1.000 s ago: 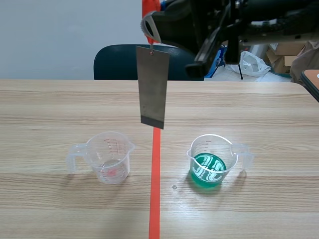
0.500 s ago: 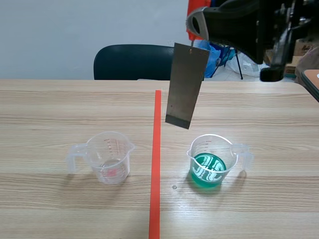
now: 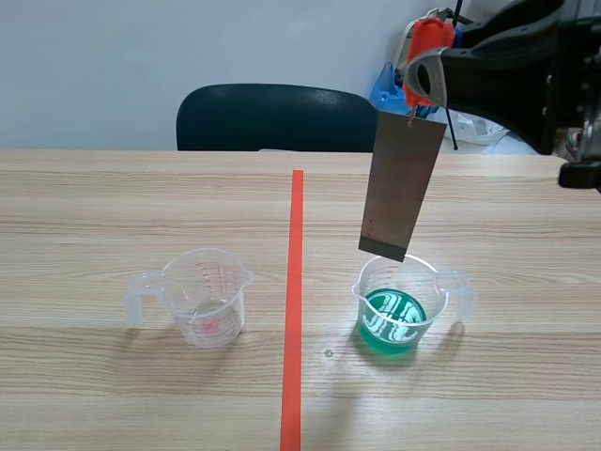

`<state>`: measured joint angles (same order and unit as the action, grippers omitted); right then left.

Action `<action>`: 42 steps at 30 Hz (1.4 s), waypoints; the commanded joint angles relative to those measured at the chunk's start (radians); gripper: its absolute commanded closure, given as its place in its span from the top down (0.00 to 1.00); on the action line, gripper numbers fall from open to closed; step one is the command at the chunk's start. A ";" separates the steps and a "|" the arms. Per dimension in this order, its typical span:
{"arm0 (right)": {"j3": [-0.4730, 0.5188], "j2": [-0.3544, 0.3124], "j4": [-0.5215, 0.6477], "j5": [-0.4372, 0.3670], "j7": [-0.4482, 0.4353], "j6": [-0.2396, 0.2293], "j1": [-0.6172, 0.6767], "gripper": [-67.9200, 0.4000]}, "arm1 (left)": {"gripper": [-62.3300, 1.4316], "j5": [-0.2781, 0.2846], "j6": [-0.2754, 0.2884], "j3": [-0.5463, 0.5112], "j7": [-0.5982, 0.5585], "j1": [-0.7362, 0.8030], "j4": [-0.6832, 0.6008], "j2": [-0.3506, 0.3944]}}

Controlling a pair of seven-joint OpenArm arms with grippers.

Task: Do the redox reaction experiment

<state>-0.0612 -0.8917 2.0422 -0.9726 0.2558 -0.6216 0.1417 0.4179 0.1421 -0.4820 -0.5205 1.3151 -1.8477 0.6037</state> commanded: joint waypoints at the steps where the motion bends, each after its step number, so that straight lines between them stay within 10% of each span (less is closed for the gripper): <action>1: 0.021 -0.002 0.011 -0.013 -0.016 0.003 -0.005 0.02 | 1.00 0.008 0.002 0.005 -0.011 0.002 -0.010 -0.008; 42: 0.161 0.000 0.011 -0.011 -0.019 0.000 0.097 0.02 | 1.00 0.008 0.002 0.005 -0.010 0.002 -0.010 -0.007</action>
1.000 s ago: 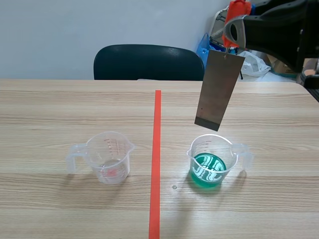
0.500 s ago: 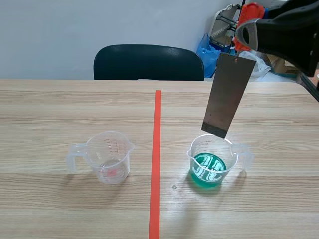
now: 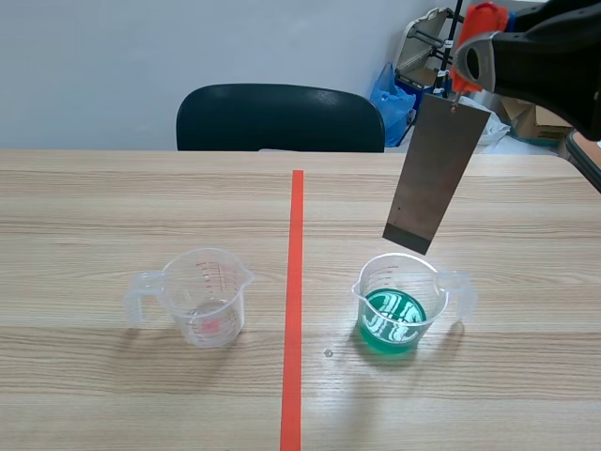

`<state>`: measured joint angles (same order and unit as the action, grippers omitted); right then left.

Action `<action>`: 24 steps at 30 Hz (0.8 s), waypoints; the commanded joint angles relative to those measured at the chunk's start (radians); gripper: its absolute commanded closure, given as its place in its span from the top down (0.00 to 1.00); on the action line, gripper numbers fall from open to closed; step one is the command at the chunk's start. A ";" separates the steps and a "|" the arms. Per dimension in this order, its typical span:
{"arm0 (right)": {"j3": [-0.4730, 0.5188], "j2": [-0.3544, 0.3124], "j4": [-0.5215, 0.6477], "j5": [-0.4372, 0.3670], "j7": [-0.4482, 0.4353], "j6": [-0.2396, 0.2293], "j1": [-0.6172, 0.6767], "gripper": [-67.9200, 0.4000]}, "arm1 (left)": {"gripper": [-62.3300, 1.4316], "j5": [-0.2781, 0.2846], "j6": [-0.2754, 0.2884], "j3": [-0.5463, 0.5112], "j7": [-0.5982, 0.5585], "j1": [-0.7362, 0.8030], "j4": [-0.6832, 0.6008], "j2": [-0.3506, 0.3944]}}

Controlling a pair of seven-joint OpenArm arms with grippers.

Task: Do the redox reaction experiment

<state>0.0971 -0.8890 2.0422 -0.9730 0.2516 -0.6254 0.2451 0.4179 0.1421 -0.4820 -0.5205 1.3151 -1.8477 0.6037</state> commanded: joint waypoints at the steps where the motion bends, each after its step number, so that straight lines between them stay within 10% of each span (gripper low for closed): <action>1: 0.003 -0.003 0.011 -0.011 -0.013 0.003 -0.006 0.02 | 1.00 0.008 0.002 0.005 -0.010 0.002 -0.010 -0.007; 24: 0.006 -0.003 0.011 -0.011 -0.011 0.003 0.024 0.02 | 1.00 0.008 0.002 0.005 -0.010 0.002 -0.010 -0.007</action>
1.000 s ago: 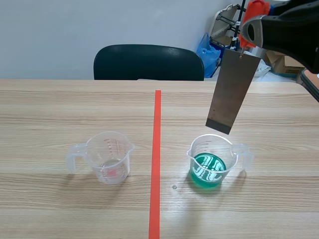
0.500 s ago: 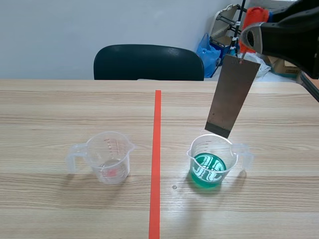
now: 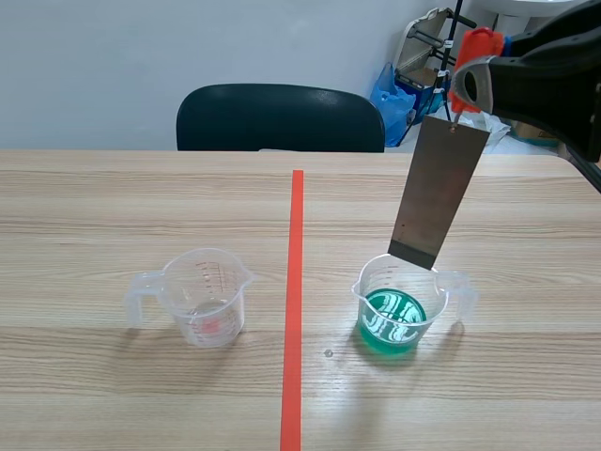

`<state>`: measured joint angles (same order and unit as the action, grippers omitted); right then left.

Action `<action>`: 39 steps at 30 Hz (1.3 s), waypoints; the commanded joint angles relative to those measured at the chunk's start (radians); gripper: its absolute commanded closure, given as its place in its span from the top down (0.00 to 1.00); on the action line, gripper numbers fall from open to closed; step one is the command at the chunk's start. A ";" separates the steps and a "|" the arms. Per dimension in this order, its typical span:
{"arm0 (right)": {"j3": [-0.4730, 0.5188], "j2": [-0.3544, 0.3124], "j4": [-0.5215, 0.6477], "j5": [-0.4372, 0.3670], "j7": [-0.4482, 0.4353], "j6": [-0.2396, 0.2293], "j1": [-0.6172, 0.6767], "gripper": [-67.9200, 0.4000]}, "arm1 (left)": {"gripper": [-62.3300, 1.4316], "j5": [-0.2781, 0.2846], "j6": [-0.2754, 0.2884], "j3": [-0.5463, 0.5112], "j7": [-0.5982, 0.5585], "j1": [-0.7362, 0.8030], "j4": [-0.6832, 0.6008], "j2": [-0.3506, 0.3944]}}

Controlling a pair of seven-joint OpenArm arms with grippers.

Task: Do the redox reaction experiment

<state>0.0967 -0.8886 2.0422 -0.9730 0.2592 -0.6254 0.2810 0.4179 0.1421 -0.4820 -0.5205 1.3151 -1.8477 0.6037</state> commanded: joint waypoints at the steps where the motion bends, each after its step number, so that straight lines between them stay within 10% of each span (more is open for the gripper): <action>1: 0.007 -0.003 0.011 -0.011 -0.019 0.003 -0.011 0.02 | 1.00 0.008 0.002 0.005 -0.011 0.002 -0.010 -0.007; 39: 0.007 -0.003 0.011 -0.011 -0.035 0.003 -0.012 0.02 | 1.00 0.008 0.002 0.005 -0.003 0.002 -0.010 -0.008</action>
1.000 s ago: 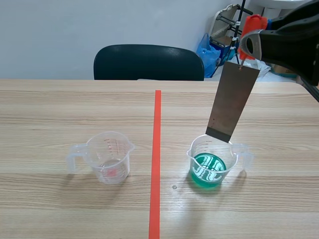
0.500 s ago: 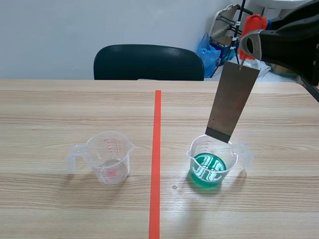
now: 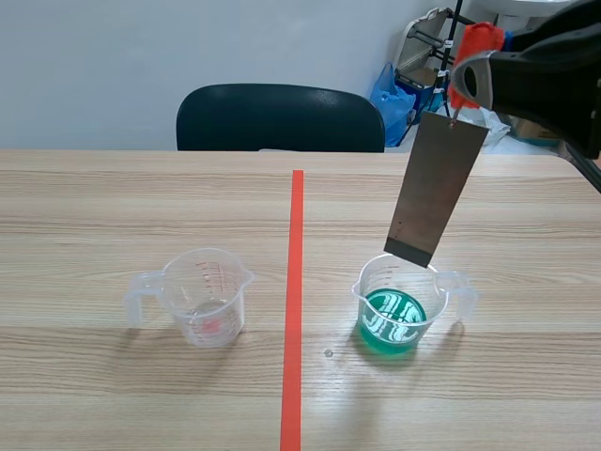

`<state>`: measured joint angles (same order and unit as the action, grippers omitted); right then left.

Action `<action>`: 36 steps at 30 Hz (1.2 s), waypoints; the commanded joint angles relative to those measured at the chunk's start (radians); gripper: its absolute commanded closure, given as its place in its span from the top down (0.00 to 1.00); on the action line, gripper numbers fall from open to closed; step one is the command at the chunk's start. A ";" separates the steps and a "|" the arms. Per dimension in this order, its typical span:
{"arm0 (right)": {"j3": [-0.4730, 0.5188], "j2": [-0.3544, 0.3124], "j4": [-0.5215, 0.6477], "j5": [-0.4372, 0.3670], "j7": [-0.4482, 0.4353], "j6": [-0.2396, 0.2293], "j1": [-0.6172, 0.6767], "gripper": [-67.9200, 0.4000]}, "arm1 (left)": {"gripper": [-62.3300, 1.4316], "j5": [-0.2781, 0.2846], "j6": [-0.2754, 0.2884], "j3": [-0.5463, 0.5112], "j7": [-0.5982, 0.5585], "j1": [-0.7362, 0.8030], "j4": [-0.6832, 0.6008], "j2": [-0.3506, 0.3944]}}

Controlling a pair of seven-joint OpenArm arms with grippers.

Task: Do the redox reaction experiment

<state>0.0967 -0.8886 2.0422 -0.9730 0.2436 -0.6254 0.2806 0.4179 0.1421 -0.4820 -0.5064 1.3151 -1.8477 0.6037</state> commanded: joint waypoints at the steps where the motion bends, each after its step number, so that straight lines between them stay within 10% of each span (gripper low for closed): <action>1: 0.007 -0.003 0.011 -0.011 -0.019 0.003 -0.011 0.02 | 1.00 0.008 0.002 0.005 -0.018 0.002 -0.010 -0.008; 36: 0.007 -0.003 0.011 -0.011 -0.015 0.003 -0.011 0.02 | 1.00 0.008 0.002 0.005 0.006 0.002 -0.010 -0.008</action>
<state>0.0967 -0.8886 2.0422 -0.9730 0.2440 -0.6254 0.2806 0.4179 0.1421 -0.4820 -0.4831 1.3151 -1.8473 0.6037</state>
